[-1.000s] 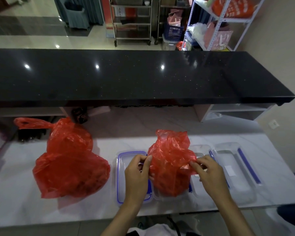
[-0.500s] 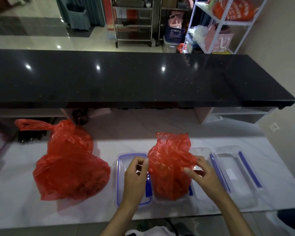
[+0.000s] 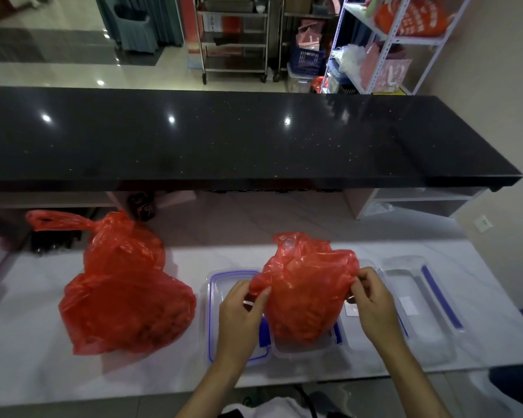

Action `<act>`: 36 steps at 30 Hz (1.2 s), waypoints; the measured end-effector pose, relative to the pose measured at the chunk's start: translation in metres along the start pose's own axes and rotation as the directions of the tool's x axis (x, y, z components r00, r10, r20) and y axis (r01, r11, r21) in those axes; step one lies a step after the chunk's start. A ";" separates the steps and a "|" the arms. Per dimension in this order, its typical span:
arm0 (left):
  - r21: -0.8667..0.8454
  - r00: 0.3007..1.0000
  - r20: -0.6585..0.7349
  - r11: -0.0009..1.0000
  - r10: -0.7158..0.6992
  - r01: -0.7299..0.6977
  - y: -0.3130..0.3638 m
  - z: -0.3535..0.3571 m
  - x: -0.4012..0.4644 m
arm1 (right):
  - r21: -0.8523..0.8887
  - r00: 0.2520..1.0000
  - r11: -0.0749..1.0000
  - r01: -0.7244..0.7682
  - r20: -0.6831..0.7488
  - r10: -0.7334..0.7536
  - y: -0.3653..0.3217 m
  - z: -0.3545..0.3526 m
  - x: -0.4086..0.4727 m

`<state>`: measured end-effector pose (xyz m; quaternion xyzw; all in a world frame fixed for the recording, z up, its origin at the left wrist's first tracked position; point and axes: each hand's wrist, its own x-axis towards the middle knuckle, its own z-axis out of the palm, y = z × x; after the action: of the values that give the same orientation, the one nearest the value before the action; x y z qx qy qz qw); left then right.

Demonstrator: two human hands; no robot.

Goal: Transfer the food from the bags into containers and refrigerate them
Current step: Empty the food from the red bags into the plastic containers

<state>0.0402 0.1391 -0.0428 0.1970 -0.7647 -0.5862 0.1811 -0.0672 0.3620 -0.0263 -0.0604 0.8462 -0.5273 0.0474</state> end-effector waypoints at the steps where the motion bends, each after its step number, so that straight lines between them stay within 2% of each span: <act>1: -0.006 1.000 -0.008 1.000 -0.008 0.008 0.000 -0.001 0.000 | 0.035 1.000 0.999 -0.014 -0.024 0.014 -0.001 -0.002 0.000; 4: -0.010 0.999 0.007 0.999 -0.036 0.036 -0.002 -0.001 -0.002 | 0.128 1.000 0.991 0.023 0.010 -0.025 -0.006 -0.009 -0.002; 7: -0.027 0.998 0.030 0.998 -0.054 0.054 -0.004 0.000 -0.003 | 0.038 0.993 0.998 0.053 0.100 -0.056 -0.011 -0.009 -0.005; 10: -0.036 0.995 0.069 0.997 -0.072 0.075 -0.005 0.000 -0.004 | -0.053 0.998 0.997 0.065 0.007 -0.064 -0.007 -0.003 -0.005; 14: -0.127 0.966 0.218 0.977 -0.139 0.169 0.001 0.000 -0.009 | -0.056 0.996 0.998 0.026 -0.087 -0.031 -0.002 0.007 -0.009; 16: -0.121 0.956 0.252 0.975 -0.149 0.184 -0.001 0.001 -0.010 | -0.033 1.000 0.999 -0.016 0.001 0.016 0.001 0.006 -0.013; 17: -0.087 0.957 0.248 0.980 -0.153 0.179 -0.004 0.002 -0.010 | -0.002 0.993 0.999 -0.052 0.109 0.052 0.003 0.004 -0.016; 19: 0.012 0.955 0.255 0.988 -0.150 0.152 -0.015 0.001 -0.009 | -0.016 0.930 0.993 -0.114 0.349 0.112 0.008 -0.003 -0.020; 21: 0.177 0.937 0.310 0.978 -0.158 0.107 -0.026 0.003 -0.007 | -0.096 0.884 0.993 -0.066 0.456 0.102 0.014 -0.008 -0.024; 23: 0.324 0.927 0.359 0.946 -0.109 -0.014 -0.030 0.007 -0.007 | -0.154 0.917 0.988 -0.010 0.392 0.071 0.021 -0.007 -0.024; 25: 0.341 0.941 0.331 0.938 -0.066 -0.054 -0.030 0.010 -0.005 | -0.215 0.961 0.976 -0.031 0.262 0.089 0.025 -0.005 -0.023; 28: 0.252 0.954 0.259 0.964 -0.149 0.082 -0.019 0.007 -0.004 | -0.135 0.968 0.988 -0.072 0.231 0.102 0.020 -0.005 -0.022; 30: 0.145 0.961 0.236 0.983 -0.144 0.112 -0.014 0.004 -0.006 | -0.057 0.970 0.996 -0.064 0.232 0.075 0.014 -0.006 -0.023; 33: -0.011 0.976 0.216 1.000 -0.006 0.009 -0.011 0.002 -0.011 | 0.016 0.983 1.000 -0.020 0.185 0.017 0.011 -0.007 -0.024; 36: -0.014 0.980 0.169 0.995 0.104 -0.103 -0.015 0.003 -0.012 | 0.120 0.995 0.992 -0.026 0.099 0.014 0.009 -0.004 -0.027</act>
<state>0.0501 0.1444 -0.0583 0.1060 -0.7851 -0.5924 0.1463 -0.0416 0.3731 -0.0322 -0.0749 0.8100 -0.5734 0.0977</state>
